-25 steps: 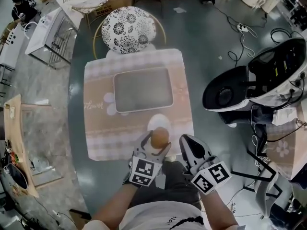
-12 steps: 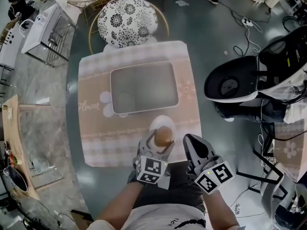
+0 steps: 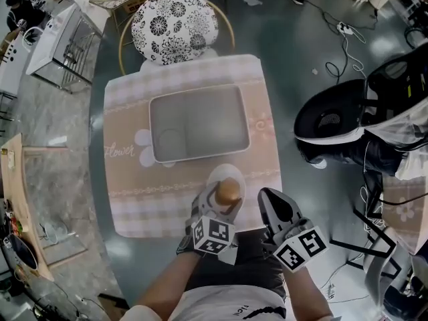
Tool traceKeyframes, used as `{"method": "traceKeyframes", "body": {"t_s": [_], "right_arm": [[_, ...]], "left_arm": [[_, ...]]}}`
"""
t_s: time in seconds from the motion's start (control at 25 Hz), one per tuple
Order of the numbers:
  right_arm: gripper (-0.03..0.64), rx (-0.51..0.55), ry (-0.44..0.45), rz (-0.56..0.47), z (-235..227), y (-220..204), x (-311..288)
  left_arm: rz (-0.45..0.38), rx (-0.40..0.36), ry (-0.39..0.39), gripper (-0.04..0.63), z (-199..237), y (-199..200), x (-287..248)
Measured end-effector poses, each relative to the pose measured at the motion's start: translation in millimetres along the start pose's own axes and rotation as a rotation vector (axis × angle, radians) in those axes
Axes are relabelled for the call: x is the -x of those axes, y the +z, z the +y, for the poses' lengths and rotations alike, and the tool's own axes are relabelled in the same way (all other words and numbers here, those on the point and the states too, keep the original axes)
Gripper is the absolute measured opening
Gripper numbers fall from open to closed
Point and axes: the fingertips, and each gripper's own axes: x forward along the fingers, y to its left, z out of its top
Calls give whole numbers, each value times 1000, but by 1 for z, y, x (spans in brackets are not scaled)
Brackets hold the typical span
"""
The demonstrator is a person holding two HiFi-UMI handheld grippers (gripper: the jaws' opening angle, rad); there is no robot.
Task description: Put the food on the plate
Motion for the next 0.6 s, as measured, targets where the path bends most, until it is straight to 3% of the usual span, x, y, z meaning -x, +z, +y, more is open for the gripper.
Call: {"method": "traceKeyframes", "body": {"t_s": [0.24, 0.6], "right_arm": [[15, 1, -4, 11, -1, 4, -1], [15, -10, 10, 38, 15, 13, 10]], "left_arm": [[15, -47, -23, 333, -3, -2, -4], [20, 6, -21, 333, 1, 7, 18]]}}
